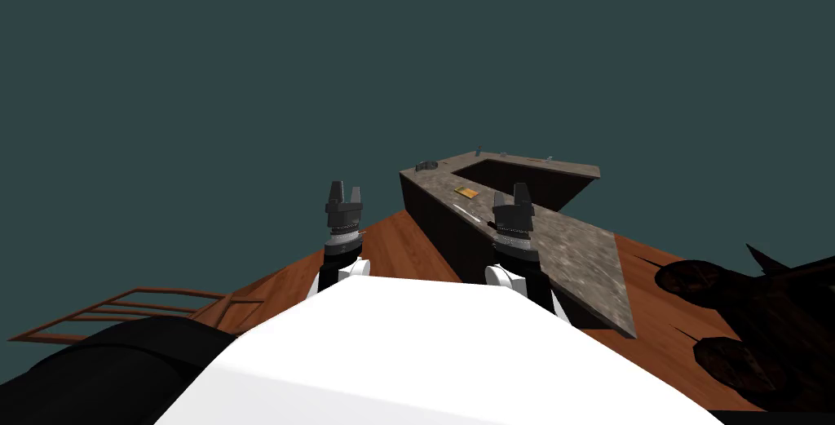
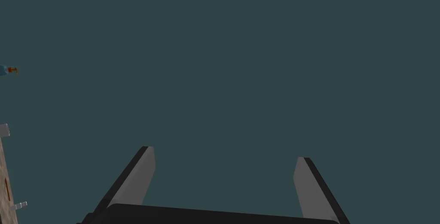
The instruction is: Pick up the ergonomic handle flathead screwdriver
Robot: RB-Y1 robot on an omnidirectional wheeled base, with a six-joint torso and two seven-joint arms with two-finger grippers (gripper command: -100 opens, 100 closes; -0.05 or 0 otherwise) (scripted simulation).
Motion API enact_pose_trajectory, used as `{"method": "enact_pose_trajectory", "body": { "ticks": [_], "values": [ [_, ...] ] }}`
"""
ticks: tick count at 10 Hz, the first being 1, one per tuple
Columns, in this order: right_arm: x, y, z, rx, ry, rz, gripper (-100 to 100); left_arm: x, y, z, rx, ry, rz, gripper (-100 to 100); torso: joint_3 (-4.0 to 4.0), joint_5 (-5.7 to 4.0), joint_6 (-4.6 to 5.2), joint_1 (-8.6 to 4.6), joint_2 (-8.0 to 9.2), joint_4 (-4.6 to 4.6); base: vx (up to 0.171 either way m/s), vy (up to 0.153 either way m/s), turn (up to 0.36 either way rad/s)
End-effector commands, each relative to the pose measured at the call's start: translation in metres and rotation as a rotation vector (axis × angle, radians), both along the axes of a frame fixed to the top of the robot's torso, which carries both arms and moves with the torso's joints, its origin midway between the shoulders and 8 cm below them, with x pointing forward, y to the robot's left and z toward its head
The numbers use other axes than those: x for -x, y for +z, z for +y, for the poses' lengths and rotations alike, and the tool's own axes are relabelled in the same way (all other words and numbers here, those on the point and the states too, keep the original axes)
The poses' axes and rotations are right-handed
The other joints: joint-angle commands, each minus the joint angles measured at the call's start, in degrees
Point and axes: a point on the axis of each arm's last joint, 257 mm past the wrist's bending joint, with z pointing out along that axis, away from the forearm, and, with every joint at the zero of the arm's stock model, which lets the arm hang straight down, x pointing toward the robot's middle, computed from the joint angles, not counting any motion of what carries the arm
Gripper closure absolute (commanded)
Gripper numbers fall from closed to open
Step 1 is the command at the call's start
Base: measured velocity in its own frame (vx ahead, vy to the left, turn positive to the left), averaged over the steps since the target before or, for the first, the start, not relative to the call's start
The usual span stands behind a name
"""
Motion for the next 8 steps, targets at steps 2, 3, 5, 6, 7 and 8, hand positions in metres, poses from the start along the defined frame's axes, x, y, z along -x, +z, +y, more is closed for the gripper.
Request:
{"method": "enact_pose_trajectory", "body": {
  "ticks": [2,3,5,6,7,8],
  "values": [
    [0.001,-0.014,-0.004,0.072,-0.009,0.051,-100,0.0,0.0,0.0,0.0,0.0,0.0,0,-0.01,-0.01,0.0,-0.04,-0.01,0.0,0.013,-0.011,0.068],
    [0.002,-0.023,-0.009,0.107,-0.02,0.083,-100,0.0,0.0,0.0,0.0,0.0,0.0,0,-0.02,-0.02,0.0,-0.09,-0.04,-0.01,0.023,-0.019,0.095],
    [0.006,-0.045,-0.022,0.186,-0.053,0.163,-100,0.0,0.0,0.0,0.0,0.0,0.0,0,-0.04,-0.03,0.0,-0.13,-0.07,-0.02,0.025,-0.028,0.131],
    [0.01,-0.058,-0.03,0.229,-0.073,0.21,-100,0.0,0.0,0.0,0.0,0.0,0.0,0,-0.04,-0.03,0.0,-0.15,-0.08,-0.02,0.036,-0.027,0.166],
    [0.014,-0.072,-0.039,0.273,-0.094,0.26,-100,0.0,0.0,0.0,0.0,0.0,0.0,0,-0.06,-0.03,-0.01,-0.14,-0.11,-0.02,0.038,-0.028,0.173],
    [0.018,-0.084,-0.048,0.316,-0.115,0.307,-100,0.0,0.0,0.0,0.0,0.0,0.0,0,-0.07,-0.03,-0.01,-0.14,-0.12,-0.03,0.046,-0.03,0.176]
  ]
}}
